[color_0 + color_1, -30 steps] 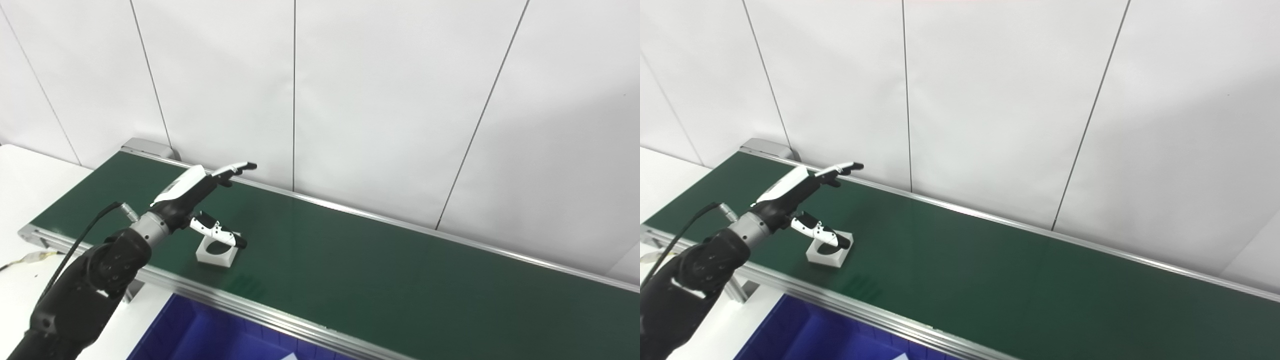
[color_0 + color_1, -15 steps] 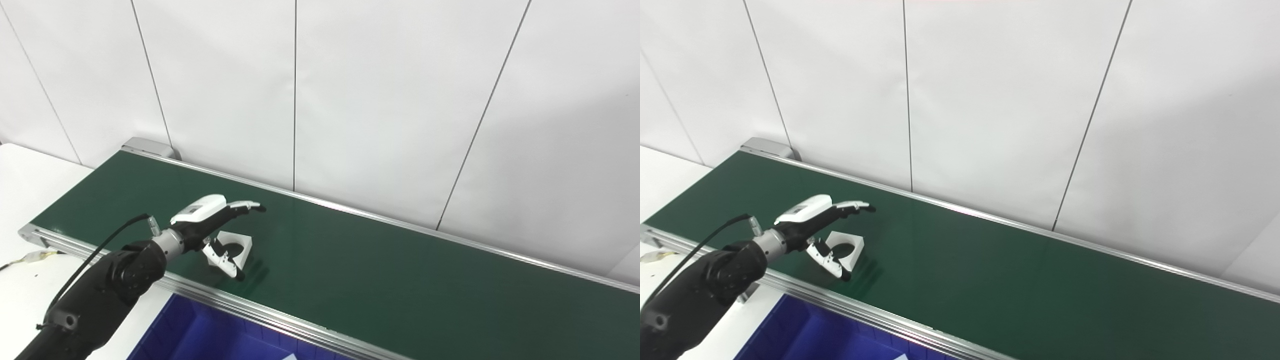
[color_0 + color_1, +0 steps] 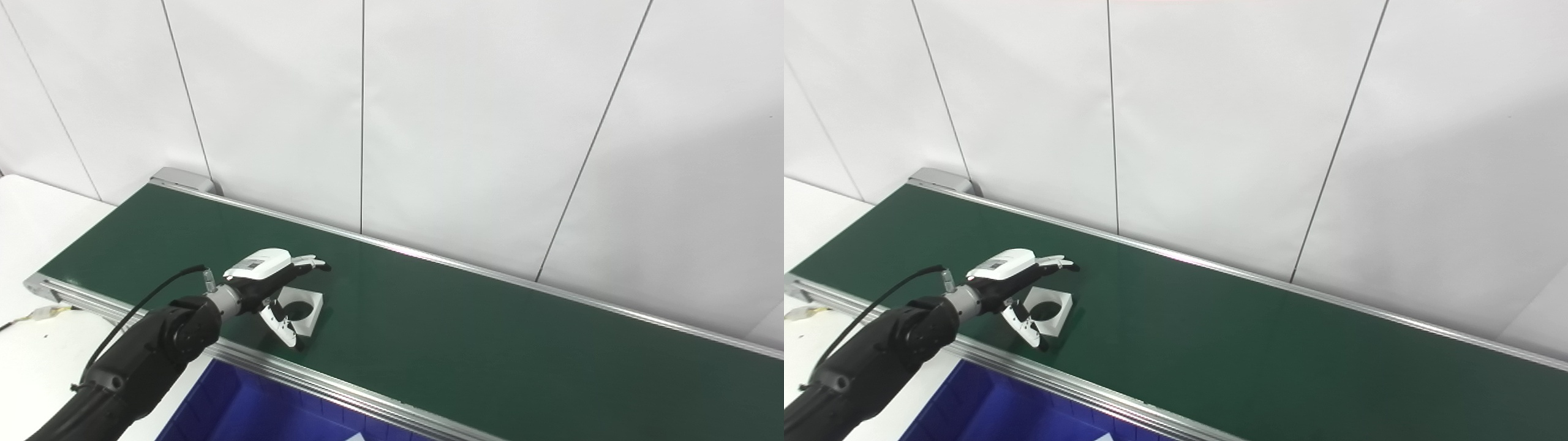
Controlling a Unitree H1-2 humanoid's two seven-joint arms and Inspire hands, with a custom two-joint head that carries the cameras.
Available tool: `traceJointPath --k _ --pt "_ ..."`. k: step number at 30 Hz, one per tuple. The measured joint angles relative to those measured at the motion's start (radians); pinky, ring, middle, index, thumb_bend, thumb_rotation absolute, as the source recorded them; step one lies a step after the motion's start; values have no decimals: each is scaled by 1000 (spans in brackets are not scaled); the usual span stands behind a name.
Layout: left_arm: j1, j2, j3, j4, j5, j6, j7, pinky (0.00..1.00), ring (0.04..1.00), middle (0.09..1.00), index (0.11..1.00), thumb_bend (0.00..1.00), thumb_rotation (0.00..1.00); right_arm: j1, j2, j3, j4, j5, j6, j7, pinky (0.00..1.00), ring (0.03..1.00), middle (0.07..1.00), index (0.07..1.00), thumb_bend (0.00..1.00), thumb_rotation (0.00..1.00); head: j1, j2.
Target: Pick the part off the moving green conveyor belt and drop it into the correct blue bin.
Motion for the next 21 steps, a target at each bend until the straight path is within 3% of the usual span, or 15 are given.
traceJointPath --k 4,9,11,13,15,18,21 --pt "-11 -10 -17 22 48 8 39 821 879 921 869 779 8 4 0 0 -7 2 0 0 971 903 904 996 697 742 -2 5" --pt "-20 -27 -43 47 109 17 96 793 842 875 828 718 0 4 1 2 -9 -2 0 -12 957 895 902 991 696 749 -2 6" --pt "-20 -30 -47 47 118 18 106 686 744 812 778 672 0 3 0 4 -11 -6 0 -21 955 892 900 991 690 750 -3 8" --pt "-21 -35 -47 47 119 23 107 487 524 703 702 521 0 2 0 7 -11 -8 0 -27 967 902 905 997 691 764 -2 9" --pt "-23 -47 -46 45 112 43 97 438 489 674 679 492 0 3 0 10 -12 -8 0 -28 969 903 907 998 688 763 -2 9" --pt "-24 -56 -46 42 88 51 69 358 389 491 574 493 0 4 0 9 -14 -9 0 -29 953 894 896 993 689 761 -5 12" --pt "-25 -75 -33 43 67 77 73 384 392 468 536 497 0 3 0 10 -15 -10 0 -29 967 896 899 992 681 751 -6 14"
